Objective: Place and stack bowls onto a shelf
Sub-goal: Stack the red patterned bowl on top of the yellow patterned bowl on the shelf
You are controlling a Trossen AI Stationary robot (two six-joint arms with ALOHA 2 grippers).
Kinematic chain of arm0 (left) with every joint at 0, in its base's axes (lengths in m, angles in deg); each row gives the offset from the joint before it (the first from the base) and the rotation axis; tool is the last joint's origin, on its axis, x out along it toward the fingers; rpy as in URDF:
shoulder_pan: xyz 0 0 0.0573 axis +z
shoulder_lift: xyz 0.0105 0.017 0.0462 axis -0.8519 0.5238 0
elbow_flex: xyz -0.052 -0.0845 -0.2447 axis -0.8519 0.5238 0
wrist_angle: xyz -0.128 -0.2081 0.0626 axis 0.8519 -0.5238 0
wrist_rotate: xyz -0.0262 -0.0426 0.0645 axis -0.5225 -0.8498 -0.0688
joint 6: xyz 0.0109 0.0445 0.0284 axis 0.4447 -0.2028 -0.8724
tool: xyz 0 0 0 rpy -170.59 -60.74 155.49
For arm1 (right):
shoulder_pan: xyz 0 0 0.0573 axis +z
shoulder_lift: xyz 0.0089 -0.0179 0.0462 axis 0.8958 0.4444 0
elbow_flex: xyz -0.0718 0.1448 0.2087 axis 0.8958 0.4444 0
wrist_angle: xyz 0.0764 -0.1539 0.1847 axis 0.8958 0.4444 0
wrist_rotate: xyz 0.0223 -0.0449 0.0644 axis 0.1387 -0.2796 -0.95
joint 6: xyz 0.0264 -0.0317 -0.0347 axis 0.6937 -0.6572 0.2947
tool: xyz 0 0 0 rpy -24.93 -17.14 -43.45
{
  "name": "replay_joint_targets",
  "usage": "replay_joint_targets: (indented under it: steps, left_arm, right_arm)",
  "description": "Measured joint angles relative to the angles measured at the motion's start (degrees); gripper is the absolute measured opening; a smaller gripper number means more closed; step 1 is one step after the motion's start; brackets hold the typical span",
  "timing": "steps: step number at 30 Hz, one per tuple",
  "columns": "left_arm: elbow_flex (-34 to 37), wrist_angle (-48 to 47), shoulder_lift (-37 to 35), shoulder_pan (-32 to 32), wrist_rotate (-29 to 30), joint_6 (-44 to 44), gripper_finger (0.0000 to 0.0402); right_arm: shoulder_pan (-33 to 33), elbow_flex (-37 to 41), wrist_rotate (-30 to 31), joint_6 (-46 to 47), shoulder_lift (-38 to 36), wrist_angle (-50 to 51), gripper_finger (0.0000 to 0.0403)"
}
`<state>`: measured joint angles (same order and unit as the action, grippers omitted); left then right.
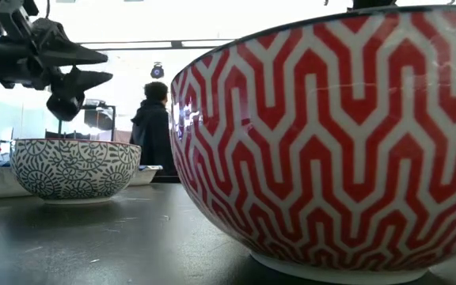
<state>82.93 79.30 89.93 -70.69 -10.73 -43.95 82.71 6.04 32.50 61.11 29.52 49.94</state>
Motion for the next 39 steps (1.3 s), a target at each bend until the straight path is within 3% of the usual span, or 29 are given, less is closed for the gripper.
replay_joint_targets:
  steps: [8,16,25,29,32,35,39]
  left_arm:
    - [-10.7,-2.0,13.0,-1.4,-2.9,-1.3,0.0135]
    - [-28.6,-30.1,29.9,-2.1,-7.3,1.2,0.0135]
    - [-40.5,-43.4,48.0,-9.9,-13.1,7.3,0.0135]
    - [-45.3,-43.3,53.0,-15.5,-13.0,5.3,0.0135]
    - [-48.3,-46.1,57.1,-18.5,-9.7,5.1,0.0135]
    - [-50.2,-49.9,61.1,-19.8,-5.8,5.2,0.0135]
    - [-51.4,-50.0,65.5,-20.0,-5.7,5.9,0.0135]
  right_arm:
    - [0.0,0.0,-0.2,1.2,0.0,0.1,0.0119]
    - [0.1,0.0,-0.2,1.3,-0.2,0.2,0.0119]
    - [0.5,0.0,-0.8,1.0,-0.2,0.8,0.0118]
    - [0.5,0.1,-0.8,0.9,-0.2,0.7,0.0118]
    - [0.5,0.1,-0.8,0.9,-0.2,0.7,0.0118]
    - [0.5,0.1,-0.8,1.0,-0.2,0.7,0.0118]
    - [0.5,0.1,-0.8,1.1,-0.2,0.7,0.0118]
